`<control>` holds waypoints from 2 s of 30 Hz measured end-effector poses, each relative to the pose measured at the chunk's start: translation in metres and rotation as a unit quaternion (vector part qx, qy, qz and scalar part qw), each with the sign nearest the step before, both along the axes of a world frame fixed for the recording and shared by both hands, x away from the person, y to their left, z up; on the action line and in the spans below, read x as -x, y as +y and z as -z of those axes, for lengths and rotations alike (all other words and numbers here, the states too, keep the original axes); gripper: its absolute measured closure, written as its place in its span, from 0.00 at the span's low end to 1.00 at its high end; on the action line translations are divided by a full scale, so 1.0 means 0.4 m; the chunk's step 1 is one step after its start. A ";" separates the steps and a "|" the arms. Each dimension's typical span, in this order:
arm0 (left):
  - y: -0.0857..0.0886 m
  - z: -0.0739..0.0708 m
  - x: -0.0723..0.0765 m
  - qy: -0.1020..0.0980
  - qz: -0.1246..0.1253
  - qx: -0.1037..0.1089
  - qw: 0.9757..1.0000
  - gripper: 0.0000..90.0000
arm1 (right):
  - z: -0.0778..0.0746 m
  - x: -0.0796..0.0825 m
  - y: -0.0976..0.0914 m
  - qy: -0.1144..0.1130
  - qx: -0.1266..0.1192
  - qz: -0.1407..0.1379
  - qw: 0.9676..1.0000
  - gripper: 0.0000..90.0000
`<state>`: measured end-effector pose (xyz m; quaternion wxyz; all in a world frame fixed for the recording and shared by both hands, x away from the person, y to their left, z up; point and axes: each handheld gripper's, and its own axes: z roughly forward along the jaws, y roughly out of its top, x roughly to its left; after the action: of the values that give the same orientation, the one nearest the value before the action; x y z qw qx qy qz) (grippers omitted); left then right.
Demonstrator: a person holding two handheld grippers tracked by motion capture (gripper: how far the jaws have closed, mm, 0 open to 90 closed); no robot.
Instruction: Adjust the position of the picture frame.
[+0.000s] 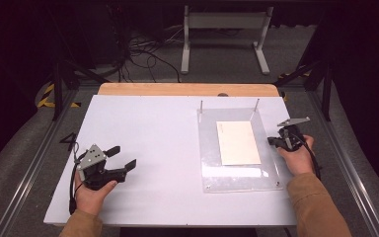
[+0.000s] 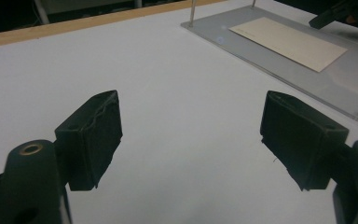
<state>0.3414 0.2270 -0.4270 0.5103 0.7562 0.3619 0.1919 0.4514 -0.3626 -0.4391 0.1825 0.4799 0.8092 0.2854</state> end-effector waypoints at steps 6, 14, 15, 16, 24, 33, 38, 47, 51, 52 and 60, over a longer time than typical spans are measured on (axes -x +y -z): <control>-0.002 0.000 0.000 0.000 0.002 0.000 1.000 0.23 | 0.002 -0.001 0.073 0.004 -0.002 -0.030 1.000 1.00; -0.004 0.001 0.000 0.001 0.003 -0.001 1.000 0.23 | 0.008 0.003 0.177 0.005 -0.015 -0.079 0.997 1.00; -0.004 0.002 0.000 0.002 0.003 -0.001 1.000 0.23 | 0.009 0.004 0.190 0.005 -0.018 -0.087 0.996 1.00; -0.003 0.002 0.000 0.002 0.004 -0.001 1.000 0.23 | 0.010 0.006 0.207 0.007 -0.020 -0.095 0.995 1.00; -0.018 0.001 0.006 0.004 0.020 -0.004 1.000 0.23 | 0.015 0.011 0.262 0.005 -0.033 -0.117 0.993 1.00; -0.063 0.001 0.025 0.013 0.077 -0.013 0.997 0.27 | -0.033 0.101 0.256 -0.035 -0.064 -0.154 0.985 0.89; -0.104 0.014 0.038 0.031 0.123 -0.021 0.992 0.36 | -0.042 0.195 0.263 -0.036 -0.085 -0.206 0.974 0.83; -0.147 0.046 0.045 0.050 0.163 -0.050 0.984 0.49 | -0.023 0.302 0.270 -0.033 -0.098 -0.245 0.964 0.79; -0.160 0.058 0.049 0.060 0.177 -0.057 0.981 0.53 | -0.016 0.326 0.267 -0.031 -0.091 -0.250 0.963 0.78; -0.163 0.060 0.050 0.062 0.179 -0.059 0.980 0.53 | -0.012 0.332 0.265 -0.029 -0.088 -0.250 0.964 0.77; -0.201 0.080 0.056 0.083 0.209 -0.091 0.970 0.58 | 0.009 0.353 0.257 -0.024 -0.074 -0.251 0.965 0.77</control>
<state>0.3189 0.1468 -0.4592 0.4360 0.8717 0.2183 0.0498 0.3102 -0.2598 -0.4428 0.0878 0.2664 0.8759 0.3926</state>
